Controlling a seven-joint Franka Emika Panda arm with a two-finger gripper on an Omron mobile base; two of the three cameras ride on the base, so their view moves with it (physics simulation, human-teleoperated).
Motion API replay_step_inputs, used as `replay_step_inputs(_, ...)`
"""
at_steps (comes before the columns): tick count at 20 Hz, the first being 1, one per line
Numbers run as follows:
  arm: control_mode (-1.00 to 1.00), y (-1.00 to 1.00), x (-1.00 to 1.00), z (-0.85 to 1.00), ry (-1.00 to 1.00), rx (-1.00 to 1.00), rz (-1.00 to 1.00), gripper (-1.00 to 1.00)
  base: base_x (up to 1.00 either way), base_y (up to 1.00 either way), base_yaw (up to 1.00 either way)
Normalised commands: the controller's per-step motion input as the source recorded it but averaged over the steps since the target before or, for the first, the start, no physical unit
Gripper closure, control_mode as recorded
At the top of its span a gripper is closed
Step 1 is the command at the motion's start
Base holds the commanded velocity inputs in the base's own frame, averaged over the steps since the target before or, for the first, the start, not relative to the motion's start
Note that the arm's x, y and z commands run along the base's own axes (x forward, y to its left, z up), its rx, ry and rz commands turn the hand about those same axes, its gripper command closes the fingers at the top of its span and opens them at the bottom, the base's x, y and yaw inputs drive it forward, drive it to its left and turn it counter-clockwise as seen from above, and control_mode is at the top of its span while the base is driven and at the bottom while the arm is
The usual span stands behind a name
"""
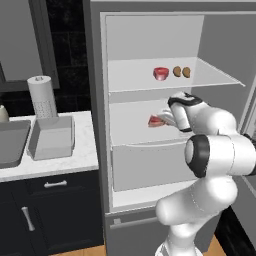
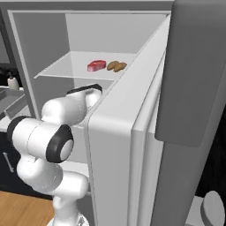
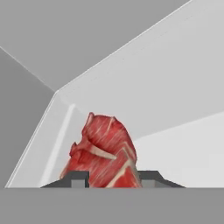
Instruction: Place one sweet potato and one steak in each tupperware on the nearby counter, to pack two identical lunches.
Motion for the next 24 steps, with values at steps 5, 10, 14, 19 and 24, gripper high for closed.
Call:
replay_step_inputs(5,-1.0,0.0,-1.0,0.34,-0.17,0.01,0.0,1.0,0.0,0.0,0.0)
replay_step_inputs(10,-1.0,0.0,-1.0,1.0,-0.01,-0.01,0.0,1.0,0.0,0.0,0.0)
replay_step_inputs(14,-1.0,0.11,-0.91,1.0,0.12,-0.17,0.0,1.0,0.0,0.0,0.0)
replay_step_inputs(19,-1.0,0.01,-0.81,1.0,0.38,-0.17,0.0,1.0,0.0,0.0,0.0)
replay_step_inputs(24,-1.0,0.0,-0.88,0.66,0.52,-0.17,-0.02,1.0,0.0,0.0,0.0)
